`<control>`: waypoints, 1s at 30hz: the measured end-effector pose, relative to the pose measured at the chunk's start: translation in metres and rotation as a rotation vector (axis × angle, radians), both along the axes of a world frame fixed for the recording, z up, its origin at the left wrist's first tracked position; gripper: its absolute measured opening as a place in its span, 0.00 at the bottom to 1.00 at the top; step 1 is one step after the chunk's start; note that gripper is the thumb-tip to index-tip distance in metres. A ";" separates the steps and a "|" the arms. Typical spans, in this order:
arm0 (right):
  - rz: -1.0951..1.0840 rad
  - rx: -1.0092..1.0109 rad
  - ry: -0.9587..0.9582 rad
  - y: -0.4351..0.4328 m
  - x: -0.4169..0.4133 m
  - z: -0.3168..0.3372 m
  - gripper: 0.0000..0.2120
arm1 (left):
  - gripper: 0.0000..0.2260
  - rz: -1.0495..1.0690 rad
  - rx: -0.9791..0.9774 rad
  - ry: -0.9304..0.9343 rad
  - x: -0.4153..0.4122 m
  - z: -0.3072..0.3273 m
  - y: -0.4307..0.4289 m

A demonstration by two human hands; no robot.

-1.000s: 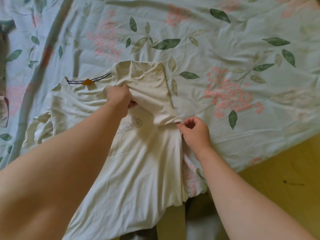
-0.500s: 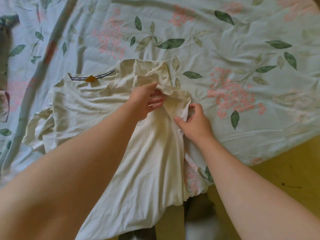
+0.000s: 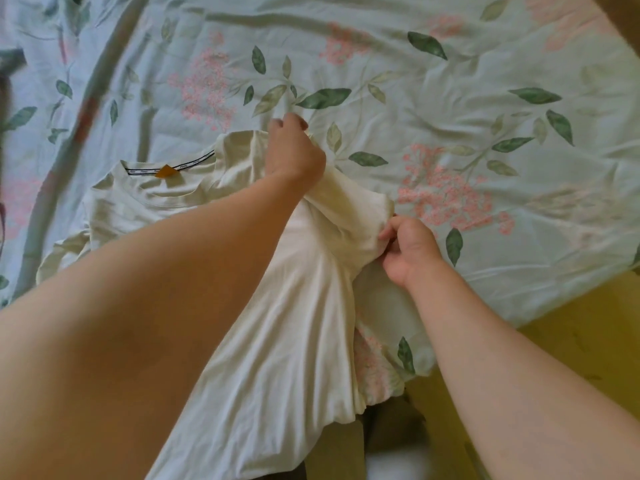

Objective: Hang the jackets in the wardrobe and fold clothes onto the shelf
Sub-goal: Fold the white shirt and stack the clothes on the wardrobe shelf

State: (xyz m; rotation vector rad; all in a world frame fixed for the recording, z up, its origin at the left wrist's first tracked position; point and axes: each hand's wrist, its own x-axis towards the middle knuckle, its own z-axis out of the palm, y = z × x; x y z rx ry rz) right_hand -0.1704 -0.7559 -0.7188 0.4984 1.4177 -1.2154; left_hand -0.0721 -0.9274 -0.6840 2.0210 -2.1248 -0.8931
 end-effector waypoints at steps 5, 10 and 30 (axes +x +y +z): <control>0.107 -0.012 0.014 -0.003 -0.008 0.004 0.23 | 0.25 -0.788 0.046 -0.498 -0.007 0.008 -0.022; 0.297 0.043 0.200 -0.003 -0.018 0.004 0.10 | 0.27 -1.183 -0.014 -0.832 -0.023 0.020 -0.025; 0.741 -0.050 0.771 0.010 -0.006 0.050 0.06 | 0.08 -0.671 -0.137 -0.117 -0.028 0.058 -0.024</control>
